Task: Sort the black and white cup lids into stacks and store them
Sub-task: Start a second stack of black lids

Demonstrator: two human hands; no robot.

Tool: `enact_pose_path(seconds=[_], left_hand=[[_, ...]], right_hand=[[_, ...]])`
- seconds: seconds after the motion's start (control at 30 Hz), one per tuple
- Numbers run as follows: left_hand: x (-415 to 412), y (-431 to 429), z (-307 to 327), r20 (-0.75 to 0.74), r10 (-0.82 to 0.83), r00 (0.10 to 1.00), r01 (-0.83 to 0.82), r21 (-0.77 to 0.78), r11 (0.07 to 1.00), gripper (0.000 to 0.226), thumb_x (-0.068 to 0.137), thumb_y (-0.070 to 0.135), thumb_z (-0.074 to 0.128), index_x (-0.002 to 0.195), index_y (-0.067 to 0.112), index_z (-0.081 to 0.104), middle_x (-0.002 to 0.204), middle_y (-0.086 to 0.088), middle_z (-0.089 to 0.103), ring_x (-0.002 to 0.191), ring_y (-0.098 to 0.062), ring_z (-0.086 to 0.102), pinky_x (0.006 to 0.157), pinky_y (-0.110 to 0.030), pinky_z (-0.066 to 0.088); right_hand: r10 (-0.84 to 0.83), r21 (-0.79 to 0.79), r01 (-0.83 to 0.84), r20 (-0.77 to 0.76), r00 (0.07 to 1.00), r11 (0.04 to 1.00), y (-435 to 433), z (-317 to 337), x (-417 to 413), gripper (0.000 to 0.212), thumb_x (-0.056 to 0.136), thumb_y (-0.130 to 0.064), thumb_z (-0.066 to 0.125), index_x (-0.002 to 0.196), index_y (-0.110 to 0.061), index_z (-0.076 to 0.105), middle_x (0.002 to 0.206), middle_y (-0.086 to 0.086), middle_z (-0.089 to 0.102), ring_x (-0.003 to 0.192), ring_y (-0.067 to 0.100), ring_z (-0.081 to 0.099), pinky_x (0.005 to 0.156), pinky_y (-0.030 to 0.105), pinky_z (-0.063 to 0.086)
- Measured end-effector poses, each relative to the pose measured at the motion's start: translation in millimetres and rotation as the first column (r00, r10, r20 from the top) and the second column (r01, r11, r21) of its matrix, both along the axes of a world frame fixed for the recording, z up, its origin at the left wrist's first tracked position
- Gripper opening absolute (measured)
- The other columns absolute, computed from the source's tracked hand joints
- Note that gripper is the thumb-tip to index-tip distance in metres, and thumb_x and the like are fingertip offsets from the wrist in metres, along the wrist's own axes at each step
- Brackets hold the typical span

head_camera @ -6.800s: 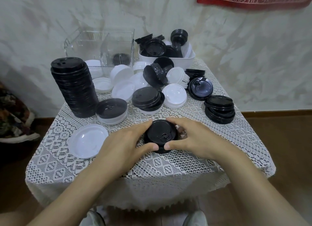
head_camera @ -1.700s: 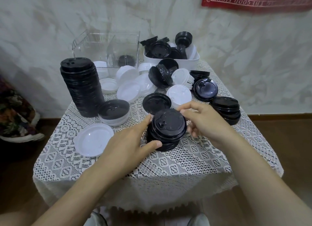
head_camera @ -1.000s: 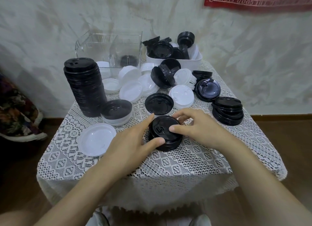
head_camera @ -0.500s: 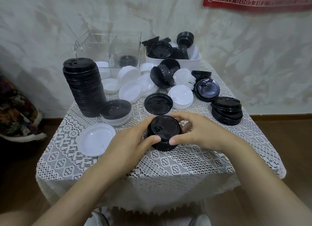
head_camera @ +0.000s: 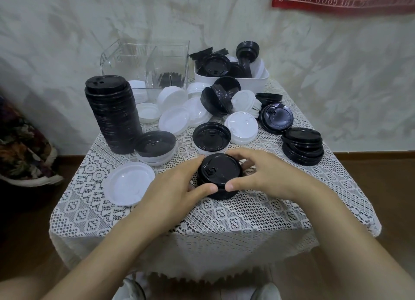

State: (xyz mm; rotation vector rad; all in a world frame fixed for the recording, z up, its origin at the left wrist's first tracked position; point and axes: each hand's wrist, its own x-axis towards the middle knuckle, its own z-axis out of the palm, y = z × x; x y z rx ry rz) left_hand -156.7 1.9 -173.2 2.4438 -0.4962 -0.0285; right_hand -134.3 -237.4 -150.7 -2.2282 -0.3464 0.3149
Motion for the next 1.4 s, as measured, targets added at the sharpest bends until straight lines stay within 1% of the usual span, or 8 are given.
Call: enact_pose_path(seconds=[0.17, 0.43, 0.63, 0.8, 1.0, 1.13, 1.23, 1.4], left_hand=[[0.9, -1.3, -0.6, 0.018, 0.012, 1.0, -0.012, 0.017, 1.0, 0.053, 0.093, 0.055, 0.066, 0.138, 0.06, 0.039, 0.087, 0.048, 0.051, 0.078, 0.009, 0.053, 0.06, -0.026, 0.036], [-0.7, -3.7, 1.4, 0.06, 0.015, 0.998, -0.02, 0.079, 0.997, 0.054, 0.094, 0.057, 0.062, 0.143, 0.055, 0.039, 0.08, 0.029, 0.051, 0.078, 0.014, 0.048, 0.062, -0.017, 0.033], [-3.1, -4.1, 2.8, 0.033, 0.044, 0.998, -0.047, 0.093, 0.995, 0.066, 0.092, 0.066, 0.057, 0.152, 0.05, 0.033, 0.098, 0.015, 0.063, 0.084, -0.006, 0.051, 0.067, -0.027, 0.037], [-5.6, -9.3, 7.8, 0.002, 0.054, 0.999, -0.054, 0.121, 0.991, 0.091, 0.084, 0.071, 0.065, 0.159, 0.048, 0.02, 0.099, 0.027, 0.048, 0.097, -0.007, 0.049, 0.076, -0.028, 0.037], [-4.8, -5.7, 9.2, -0.015, 0.064, 0.998, -0.064, 0.048, 0.997, 0.075, 0.08, 0.066, 0.073, 0.144, 0.06, 0.034, 0.084, 0.043, 0.054, 0.078, 0.011, 0.05, 0.061, -0.017, 0.032], [-6.2, -5.6, 12.9, -0.044, 0.088, 0.995, -0.085, 0.048, 0.995, 0.083, 0.081, 0.066, 0.073, 0.152, 0.051, 0.034, 0.091, 0.017, 0.063, 0.088, -0.002, 0.058, 0.066, -0.02, 0.035], [-5.7, -5.8, 13.7, -0.071, 0.099, 0.993, -0.093, 0.077, 0.993, 0.093, 0.081, 0.069, 0.07, 0.159, 0.045, 0.025, 0.126, 0.003, 0.066, 0.113, -0.015, 0.06, 0.076, -0.028, 0.037], [-7.1, -7.3, 16.1, -0.085, 0.084, 0.993, -0.074, 0.106, 0.992, 0.094, 0.082, 0.07, 0.068, 0.16, 0.045, 0.021, 0.128, 0.006, 0.065, 0.114, -0.017, 0.059, 0.075, -0.028, 0.037]], right_hand=[[0.018, 0.016, -0.017, -0.054, 0.998, 1.0, 0.3, -1.2, 2.4, 0.058, 0.079, -0.028, 0.089, 0.126, -0.04, 0.057, 0.12, -0.022, 0.066, 0.101, -0.01, 0.063, 0.084, 0.012, 0.05], [0.018, 0.009, -0.017, -0.082, 0.996, 1.0, -1.2, -10.0, 4.2, 0.069, 0.078, -0.034, 0.09, 0.136, -0.033, 0.052, 0.141, -0.014, 0.06, 0.137, 0.0, 0.049, 0.117, 0.039, 0.041], [0.002, 0.115, 0.0, -0.02, 1.0, 0.993, -3.8, -4.1, -1.3, 0.036, 0.092, -0.036, 0.076, 0.126, -0.035, 0.066, 0.117, -0.021, 0.072, 0.107, -0.008, 0.066, 0.086, 0.011, 0.05], [-0.243, 0.137, 0.219, 0.193, 0.951, 0.966, -1.0, -16.8, 21.9, 0.024, 0.102, -0.029, 0.06, 0.117, -0.044, 0.07, 0.1, -0.013, 0.073, 0.086, 0.006, 0.071, 0.085, 0.04, 0.058], [-0.202, -0.123, 0.248, 0.306, 0.931, 0.961, 15.3, -17.3, 39.7, 0.027, 0.1, -0.027, 0.064, 0.12, -0.044, 0.071, 0.088, -0.019, 0.069, 0.076, -0.002, 0.06, 0.076, 0.028, 0.044], [-0.29, 0.048, 0.289, 0.296, 0.91, 0.956, 18.0, -7.7, 40.5, 0.01, 0.09, -0.027, 0.077, 0.095, -0.035, 0.079, 0.074, -0.012, 0.063, 0.062, -0.006, 0.054, 0.067, 0.024, 0.041], [-0.3, 0.227, 0.249, 0.23, 0.926, 0.942, 13.5, 1.0, 34.4, 0.009, 0.086, -0.023, 0.083, 0.09, -0.029, 0.077, 0.08, -0.007, 0.056, 0.053, -0.005, 0.048, 0.059, 0.012, 0.037], [-0.324, 0.228, 0.281, 0.179, 0.929, 0.932, 6.5, -2.5, 25.2, 0.015, 0.08, -0.03, 0.087, 0.086, -0.029, 0.073, 0.108, -0.005, 0.055, 0.07, -0.001, 0.049, 0.07, 0.019, 0.036]])
